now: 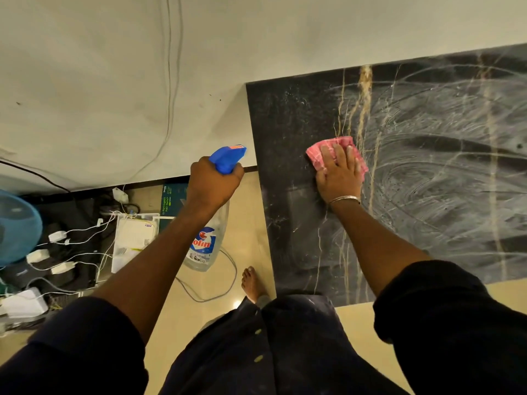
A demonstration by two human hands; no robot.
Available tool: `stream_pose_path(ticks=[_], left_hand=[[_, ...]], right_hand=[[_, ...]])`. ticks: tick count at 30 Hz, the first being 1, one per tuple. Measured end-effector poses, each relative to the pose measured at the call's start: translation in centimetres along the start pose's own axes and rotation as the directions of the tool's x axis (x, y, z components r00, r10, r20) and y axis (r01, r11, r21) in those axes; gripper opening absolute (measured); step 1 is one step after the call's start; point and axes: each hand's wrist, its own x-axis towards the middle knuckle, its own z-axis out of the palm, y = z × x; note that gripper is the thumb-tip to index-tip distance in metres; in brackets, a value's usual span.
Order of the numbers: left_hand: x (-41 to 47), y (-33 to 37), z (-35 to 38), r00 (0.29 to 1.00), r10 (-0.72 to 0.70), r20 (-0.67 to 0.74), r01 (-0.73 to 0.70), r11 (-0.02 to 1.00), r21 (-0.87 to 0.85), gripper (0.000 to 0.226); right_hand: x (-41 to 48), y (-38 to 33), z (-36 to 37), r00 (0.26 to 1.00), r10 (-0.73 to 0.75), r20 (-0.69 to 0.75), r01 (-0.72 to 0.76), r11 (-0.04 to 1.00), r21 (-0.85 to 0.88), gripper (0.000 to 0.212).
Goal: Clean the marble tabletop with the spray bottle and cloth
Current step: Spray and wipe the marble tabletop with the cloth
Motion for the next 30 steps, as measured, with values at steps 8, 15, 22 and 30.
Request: stream_pose_path(ticks=[8, 15, 22, 30], left_hand=[[-2.1, -0.7, 0.1, 1.000, -0.014, 0.014, 0.014, 1.000, 0.026, 0.018], [-2.9, -0.3, 0.5, 0.999, 0.004, 0.044, -0.006, 1.000, 0.026, 0.016], [-3.9, -0.1, 1.3, 0.998, -0.003, 0.065, -0.002, 0.998, 0.067, 0.017], [-5.7, 0.9, 3.2, 0.997, -0.028, 0.076, 0.019, 0.992, 0.123, 0.018]], right_hand=[[-5.4, -11.5, 3.4, 0.980, -0.177, 0.095, 0.181, 0.983, -0.042, 0.059], [-5.3, -5.5, 2.2, 0.916, -0.384, 0.113, 0.391, 0.919, -0.045, 0.056], [-4.6, 1.7, -0.2, 0.992, 0.123, -0.025, -0.124, 0.992, -0.039, 0.060], [-9.8, -10.3, 3.0, 0.970, -0.196, 0.144, 0.205, 0.978, -0.045, 0.061]])
